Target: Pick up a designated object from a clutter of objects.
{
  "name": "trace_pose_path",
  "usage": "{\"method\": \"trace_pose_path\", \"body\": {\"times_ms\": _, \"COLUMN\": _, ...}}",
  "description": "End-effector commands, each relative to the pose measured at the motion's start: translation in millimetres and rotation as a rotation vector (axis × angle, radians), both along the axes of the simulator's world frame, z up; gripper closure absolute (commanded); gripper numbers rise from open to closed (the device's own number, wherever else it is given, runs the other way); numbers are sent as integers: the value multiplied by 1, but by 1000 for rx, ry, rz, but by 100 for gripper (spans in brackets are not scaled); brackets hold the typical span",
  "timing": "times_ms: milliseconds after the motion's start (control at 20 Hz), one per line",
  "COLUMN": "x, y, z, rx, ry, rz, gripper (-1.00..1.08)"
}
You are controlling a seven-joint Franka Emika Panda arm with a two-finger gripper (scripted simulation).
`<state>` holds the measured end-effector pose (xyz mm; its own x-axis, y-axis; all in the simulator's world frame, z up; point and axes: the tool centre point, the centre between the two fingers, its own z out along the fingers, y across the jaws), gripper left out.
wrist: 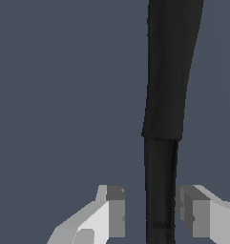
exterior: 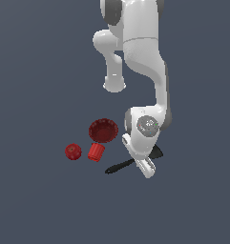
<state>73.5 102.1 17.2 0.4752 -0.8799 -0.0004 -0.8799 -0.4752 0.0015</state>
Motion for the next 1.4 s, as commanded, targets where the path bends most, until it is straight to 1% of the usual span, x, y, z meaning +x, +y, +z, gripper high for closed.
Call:
{"method": "trace_pose_path", "body": {"times_ms": 0, "x": 1, "y": 0, "z": 0, "rx": 0, "ry": -1, "rz": 0, "gripper": 108}}
{"method": "trace_pose_path", "body": {"times_ms": 500, "x": 1, "y": -1, "z": 1, "rx": 0, "ry": -1, "rz": -1, "gripper": 108}}
{"method": "trace_pose_path", "body": {"times_ms": 750, "x": 3, "y": -12, "z": 15, "rx": 0, "ry": -1, "rz": -1, "gripper": 108}}
{"method": "trace_pose_path", "body": {"times_ms": 1050, "x": 9, "y": -40, "z": 51, "rx": 0, "ry": -1, "rz": -1, "gripper": 108}}
{"method": "trace_pose_path", "body": {"times_ms": 1350, "x": 19, "y": -83, "z": 106, "rx": 1, "ry": -1, "rz": -1, "gripper": 108}}
